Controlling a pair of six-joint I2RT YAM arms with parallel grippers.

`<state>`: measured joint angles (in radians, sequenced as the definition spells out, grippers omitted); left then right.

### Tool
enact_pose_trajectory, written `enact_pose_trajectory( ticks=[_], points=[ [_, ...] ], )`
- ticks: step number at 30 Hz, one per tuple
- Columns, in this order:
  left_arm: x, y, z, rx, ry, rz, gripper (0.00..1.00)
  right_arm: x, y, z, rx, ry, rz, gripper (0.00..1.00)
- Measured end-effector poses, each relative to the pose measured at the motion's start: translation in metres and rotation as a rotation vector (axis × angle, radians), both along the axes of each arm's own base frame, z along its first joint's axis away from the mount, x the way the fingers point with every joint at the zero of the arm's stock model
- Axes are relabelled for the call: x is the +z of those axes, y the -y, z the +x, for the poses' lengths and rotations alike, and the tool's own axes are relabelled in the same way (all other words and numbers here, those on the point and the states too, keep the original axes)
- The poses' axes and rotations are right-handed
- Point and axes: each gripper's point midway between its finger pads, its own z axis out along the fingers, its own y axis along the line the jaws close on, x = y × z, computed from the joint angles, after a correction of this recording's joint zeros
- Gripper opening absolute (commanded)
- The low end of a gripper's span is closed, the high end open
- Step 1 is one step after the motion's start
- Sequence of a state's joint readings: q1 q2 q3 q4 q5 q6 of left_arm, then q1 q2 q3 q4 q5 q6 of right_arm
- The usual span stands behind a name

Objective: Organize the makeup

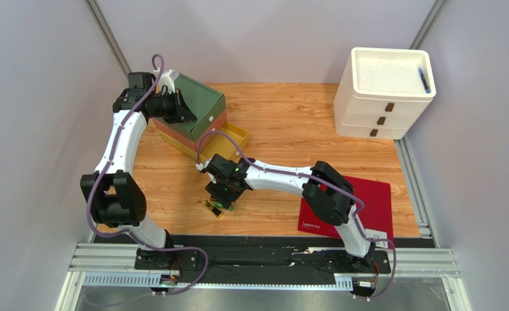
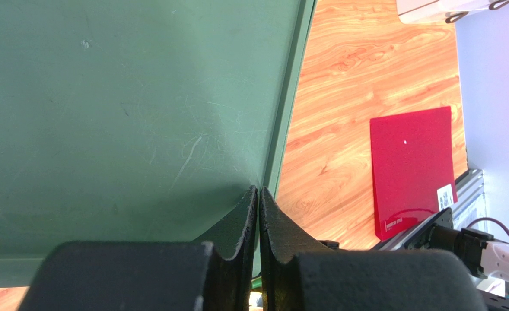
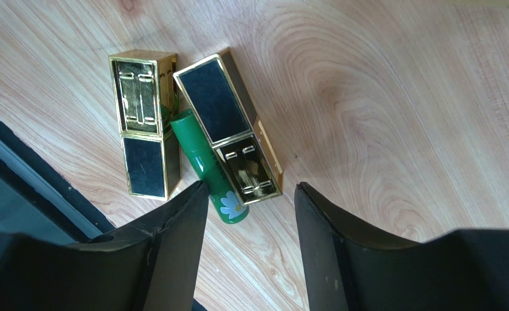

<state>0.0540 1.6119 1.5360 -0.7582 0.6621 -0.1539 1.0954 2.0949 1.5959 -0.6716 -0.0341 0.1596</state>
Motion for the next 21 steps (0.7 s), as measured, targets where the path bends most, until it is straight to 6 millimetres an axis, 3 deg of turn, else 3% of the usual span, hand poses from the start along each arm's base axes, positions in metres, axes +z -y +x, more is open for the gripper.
enact_pose_trajectory(
  ticks=[4, 6, 8, 11, 14, 18, 21],
  points=[
    [0.0, 0.0, 0.0, 0.0, 0.0, 0.0, 0.1, -0.002, -0.003, 0.001, 0.0, 0.0, 0.003, 0.49],
    [0.0, 0.0, 0.0, -0.001, -0.001, -0.001, 0.1, -0.005, -0.006, 0.001, 0.0, -0.003, 0.008, 0.39],
    [-0.001, 0.0, 0.0, -0.002, -0.002, -0.003, 0.1, -0.007, -0.009, 0.002, -0.004, -0.006, 0.016, 0.21],
    [-0.001, 0.001, 0.0, -0.004, -0.001, -0.006, 0.1, -0.001, -0.013, 0.005, -0.009, 0.001, 0.042, 0.11],
    [-0.001, 0.001, 0.0, -0.008, 0.002, -0.011, 0.1, 0.016, -0.02, 0.015, -0.022, 0.037, 0.094, 0.08],
    [-0.001, 0.002, 0.0, -0.011, 0.008, -0.014, 0.1, 0.0, -0.006, 0.01, -0.03, 0.026, 0.054, 0.07],
    [-0.001, 0.002, 0.0, -0.013, 0.011, -0.018, 0.1, 0.006, 0.003, 0.009, -0.037, 0.041, 0.046, 0.07]
  ],
)
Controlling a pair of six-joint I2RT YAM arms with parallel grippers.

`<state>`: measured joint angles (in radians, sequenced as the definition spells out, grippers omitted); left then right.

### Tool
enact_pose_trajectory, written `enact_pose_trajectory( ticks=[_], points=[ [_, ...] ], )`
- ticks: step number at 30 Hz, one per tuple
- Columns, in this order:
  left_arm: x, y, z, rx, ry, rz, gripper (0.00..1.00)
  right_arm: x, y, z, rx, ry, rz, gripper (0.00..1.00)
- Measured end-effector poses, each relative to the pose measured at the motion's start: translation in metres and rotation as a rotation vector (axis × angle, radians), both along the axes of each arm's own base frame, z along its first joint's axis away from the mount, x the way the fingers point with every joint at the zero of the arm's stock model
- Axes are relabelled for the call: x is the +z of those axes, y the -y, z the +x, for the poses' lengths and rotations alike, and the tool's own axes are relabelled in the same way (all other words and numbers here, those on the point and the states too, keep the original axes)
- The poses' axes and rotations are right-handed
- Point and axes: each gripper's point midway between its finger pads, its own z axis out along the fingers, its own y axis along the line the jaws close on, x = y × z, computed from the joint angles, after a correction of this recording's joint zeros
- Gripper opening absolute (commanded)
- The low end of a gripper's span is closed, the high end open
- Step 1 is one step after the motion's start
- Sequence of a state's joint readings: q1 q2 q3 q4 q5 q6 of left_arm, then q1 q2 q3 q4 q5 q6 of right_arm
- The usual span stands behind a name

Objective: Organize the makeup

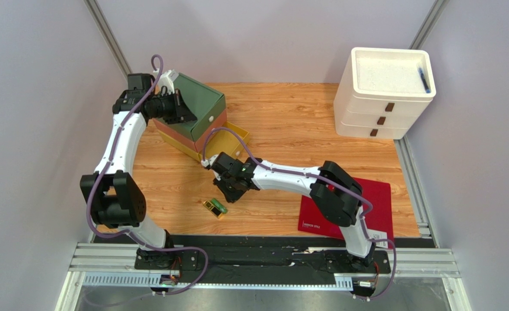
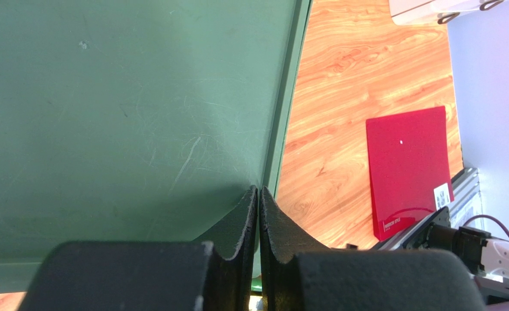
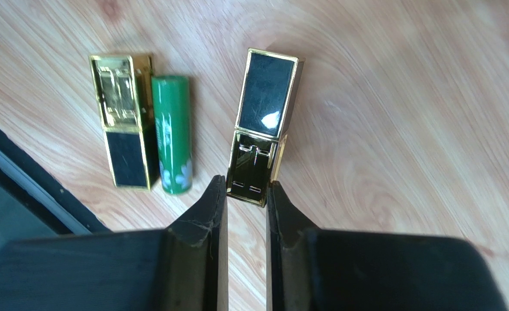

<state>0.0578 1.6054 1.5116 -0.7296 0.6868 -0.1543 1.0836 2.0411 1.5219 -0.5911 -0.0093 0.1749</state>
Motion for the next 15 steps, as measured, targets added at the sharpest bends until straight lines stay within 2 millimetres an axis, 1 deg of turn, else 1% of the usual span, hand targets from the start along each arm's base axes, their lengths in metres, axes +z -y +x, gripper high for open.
enact_pose_trajectory(
  ticks=[2, 4, 6, 10, 11, 13, 15],
  points=[
    [0.0, 0.0, 0.0, 0.0, 0.001, -0.002, 0.1, 0.005, 0.007, -0.001, -0.007, 0.01, -0.007, 0.07],
    [0.0, 0.0, 0.0, -0.002, 0.003, -0.004, 0.1, 0.016, 0.013, 0.0, -0.018, 0.033, -0.007, 0.07],
    [0.0, 0.0, 0.0, -0.004, 0.004, -0.006, 0.1, 0.031, 0.013, 0.004, -0.029, 0.062, 0.014, 0.08],
    [0.0, 0.0, 0.0, -0.004, 0.004, -0.006, 0.1, 0.068, 0.01, 0.017, -0.055, 0.128, 0.071, 0.09],
    [0.0, 0.0, 0.0, -0.004, 0.004, -0.006, 0.1, 0.082, 0.005, 0.022, -0.064, 0.154, 0.097, 0.09],
    [0.0, 0.0, 0.0, -0.004, 0.004, -0.006, 0.1, 0.102, 0.0, 0.034, -0.083, 0.19, 0.136, 0.1],
    [0.0, 0.0, 0.001, -0.004, 0.004, -0.006, 0.1, 0.124, -0.006, 0.05, -0.112, 0.228, 0.18, 0.1]
  ],
)
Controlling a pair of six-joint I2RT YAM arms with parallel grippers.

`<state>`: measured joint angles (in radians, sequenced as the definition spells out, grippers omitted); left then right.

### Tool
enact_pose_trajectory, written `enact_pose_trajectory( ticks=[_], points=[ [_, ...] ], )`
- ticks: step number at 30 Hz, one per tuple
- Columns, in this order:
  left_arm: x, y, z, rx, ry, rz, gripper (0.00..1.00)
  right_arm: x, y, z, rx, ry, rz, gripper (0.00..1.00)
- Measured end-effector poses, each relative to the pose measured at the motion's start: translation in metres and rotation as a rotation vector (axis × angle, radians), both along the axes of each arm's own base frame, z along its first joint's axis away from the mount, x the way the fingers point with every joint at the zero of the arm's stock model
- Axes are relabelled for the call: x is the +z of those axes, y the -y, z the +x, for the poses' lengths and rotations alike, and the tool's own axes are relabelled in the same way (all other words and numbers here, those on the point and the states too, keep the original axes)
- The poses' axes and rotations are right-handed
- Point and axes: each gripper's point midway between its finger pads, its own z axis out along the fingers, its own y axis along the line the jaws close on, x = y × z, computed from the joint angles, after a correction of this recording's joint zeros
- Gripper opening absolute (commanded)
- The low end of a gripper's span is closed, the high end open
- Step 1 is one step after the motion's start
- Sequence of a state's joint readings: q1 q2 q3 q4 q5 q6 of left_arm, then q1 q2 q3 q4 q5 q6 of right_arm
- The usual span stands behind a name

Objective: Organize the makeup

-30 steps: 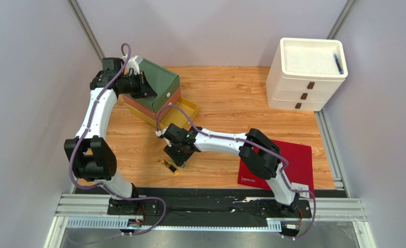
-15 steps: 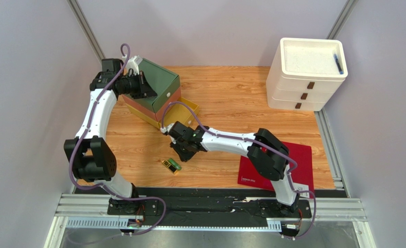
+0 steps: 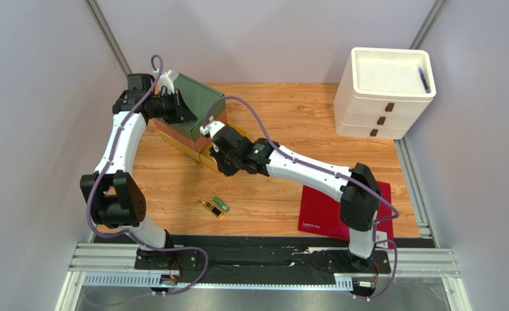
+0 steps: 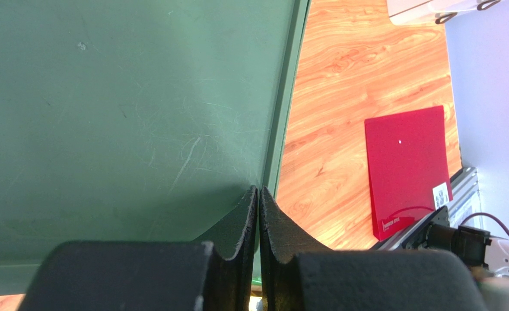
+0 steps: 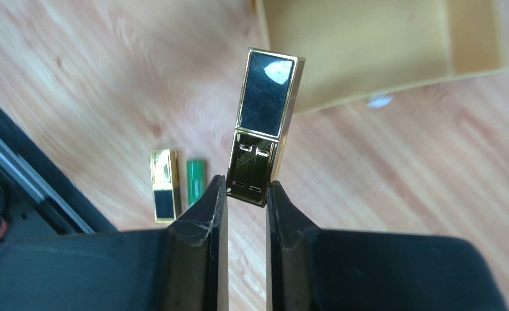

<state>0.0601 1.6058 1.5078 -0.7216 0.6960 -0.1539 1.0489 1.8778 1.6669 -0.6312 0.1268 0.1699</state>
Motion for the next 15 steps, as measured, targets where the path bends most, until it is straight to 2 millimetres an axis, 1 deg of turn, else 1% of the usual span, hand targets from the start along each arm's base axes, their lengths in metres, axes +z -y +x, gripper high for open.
enact_pose_trajectory(
  ticks=[3, 4, 5, 6, 7, 9, 12, 13, 15],
  points=[
    [0.0, 0.0, 0.0, 0.0, -0.004, 0.0, 0.1, 0.022, -0.005, 0.027, -0.047, 0.038, 0.044, 0.1],
    [0.0, 0.0, 0.001, 0.0, -0.006, 0.0, 0.1, 0.027, -0.008, 0.039, -0.067, 0.052, 0.057, 0.1],
    [0.0, 0.0, 0.001, 0.001, -0.01, 0.0, 0.1, 0.029, -0.009, 0.05, -0.084, 0.06, 0.062, 0.11],
    [0.0, 0.0, 0.001, 0.002, -0.014, -0.003, 0.1, 0.027, -0.011, 0.062, -0.104, 0.065, 0.061, 0.23],
    [0.0, 0.0, 0.002, 0.003, -0.016, -0.004, 0.1, 0.023, -0.011, 0.07, -0.115, 0.064, 0.056, 0.29],
    [0.0, 0.001, 0.002, 0.012, -0.027, -0.013, 0.1, 0.005, -0.01, 0.085, -0.128, 0.053, 0.021, 0.43],
    [0.0, 0.001, 0.003, 0.024, -0.037, -0.024, 0.1, -0.03, 0.001, 0.092, -0.129, -0.004, -0.05, 0.55],
    [0.0, 0.001, 0.003, 0.028, -0.04, -0.027, 0.1, -0.04, 0.007, 0.094, -0.136, -0.032, -0.067, 0.57],
    [0.001, 0.002, 0.004, 0.035, -0.045, -0.033, 0.1, -0.05, 0.016, 0.095, -0.153, -0.076, -0.074, 0.61]
  ],
)
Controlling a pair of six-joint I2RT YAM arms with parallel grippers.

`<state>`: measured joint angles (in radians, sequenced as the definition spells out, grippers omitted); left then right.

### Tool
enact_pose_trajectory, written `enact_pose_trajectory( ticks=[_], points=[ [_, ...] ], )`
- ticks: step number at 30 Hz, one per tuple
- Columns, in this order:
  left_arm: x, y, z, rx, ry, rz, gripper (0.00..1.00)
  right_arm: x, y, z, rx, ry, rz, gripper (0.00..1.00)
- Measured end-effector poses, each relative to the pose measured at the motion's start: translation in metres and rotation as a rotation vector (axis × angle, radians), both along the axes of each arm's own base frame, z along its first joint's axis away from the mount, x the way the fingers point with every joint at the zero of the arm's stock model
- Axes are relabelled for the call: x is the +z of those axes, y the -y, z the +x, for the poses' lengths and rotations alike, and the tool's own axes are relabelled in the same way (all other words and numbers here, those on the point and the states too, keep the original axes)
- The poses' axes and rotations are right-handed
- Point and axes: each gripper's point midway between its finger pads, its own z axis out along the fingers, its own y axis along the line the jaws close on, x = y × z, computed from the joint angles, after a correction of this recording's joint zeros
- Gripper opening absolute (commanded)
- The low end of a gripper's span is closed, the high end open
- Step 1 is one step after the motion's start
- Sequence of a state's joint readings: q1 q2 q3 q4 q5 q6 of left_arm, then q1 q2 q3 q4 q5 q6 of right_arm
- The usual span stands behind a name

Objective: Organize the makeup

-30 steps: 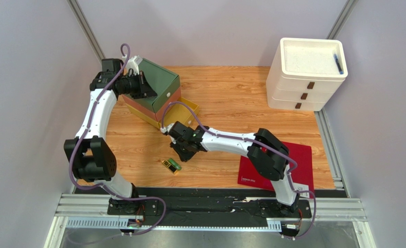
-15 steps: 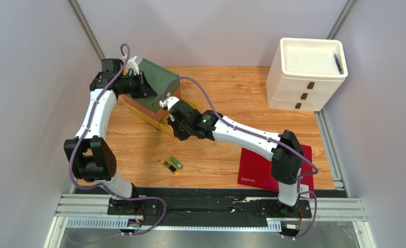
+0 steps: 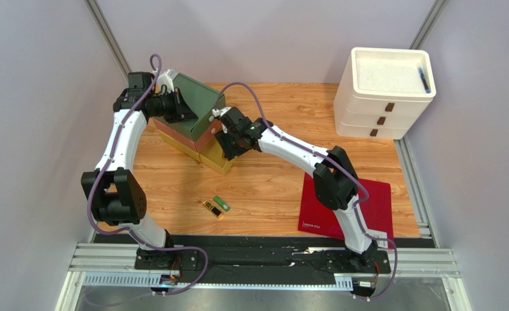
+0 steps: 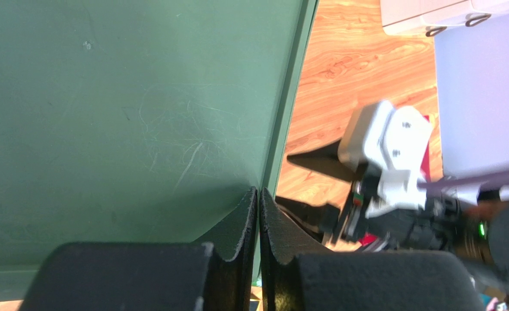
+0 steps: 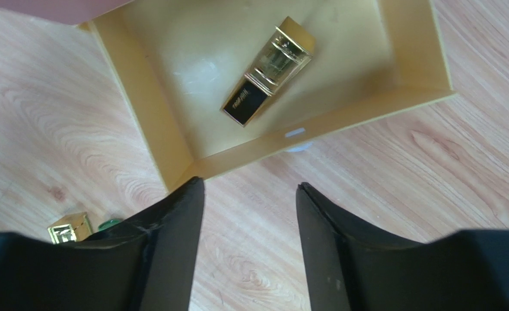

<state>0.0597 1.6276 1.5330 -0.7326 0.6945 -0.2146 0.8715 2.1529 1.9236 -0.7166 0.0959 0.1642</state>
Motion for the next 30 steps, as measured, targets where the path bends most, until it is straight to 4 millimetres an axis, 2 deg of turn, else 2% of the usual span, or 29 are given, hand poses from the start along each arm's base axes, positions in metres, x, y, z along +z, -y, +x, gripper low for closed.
enact_pose_trajectory(
  ticks=[6, 8, 10, 12, 15, 17, 20, 23, 25, 30],
  points=[
    [0.002, -0.002, 0.001, 0.02, -0.017, 0.003, 0.11, -0.008, 0.046, 0.011, -0.063, -0.067, 0.006, 0.65],
    [0.003, -0.003, 0.0, 0.03, -0.026, 0.015, 0.11, 0.002, 0.062, 0.01, -0.079, -0.083, 0.034, 0.64],
    [0.003, -0.005, -0.002, 0.039, -0.04, 0.024, 0.11, 0.016, 0.069, 0.006, -0.08, -0.084, 0.067, 0.64],
    [0.003, -0.006, -0.004, 0.043, -0.051, 0.028, 0.11, 0.033, 0.072, -0.003, -0.062, -0.081, 0.109, 0.63],
    [0.004, -0.006, -0.008, 0.051, -0.066, 0.024, 0.12, 0.054, 0.069, -0.029, -0.001, -0.103, 0.183, 0.62],
    [0.006, -0.007, -0.013, 0.065, -0.077, 0.028, 0.13, 0.058, 0.07, -0.05, 0.034, -0.138, 0.216, 0.63],
    [0.017, -0.009, -0.02, 0.088, -0.06, 0.041, 0.13, 0.054, 0.072, -0.073, 0.059, -0.189, 0.238, 0.63],
    [0.043, -0.01, -0.029, 0.108, 0.006, 0.041, 0.15, 0.045, 0.076, -0.094, 0.07, -0.238, 0.237, 0.63],
    [0.068, -0.009, -0.033, 0.124, 0.08, 0.024, 0.15, 0.043, 0.078, -0.106, 0.078, -0.255, 0.232, 0.63],
    [0.139, 0.0, -0.048, 0.15, 0.284, -0.066, 0.15, 0.058, 0.075, -0.128, 0.12, -0.243, 0.263, 0.63]
  ],
)
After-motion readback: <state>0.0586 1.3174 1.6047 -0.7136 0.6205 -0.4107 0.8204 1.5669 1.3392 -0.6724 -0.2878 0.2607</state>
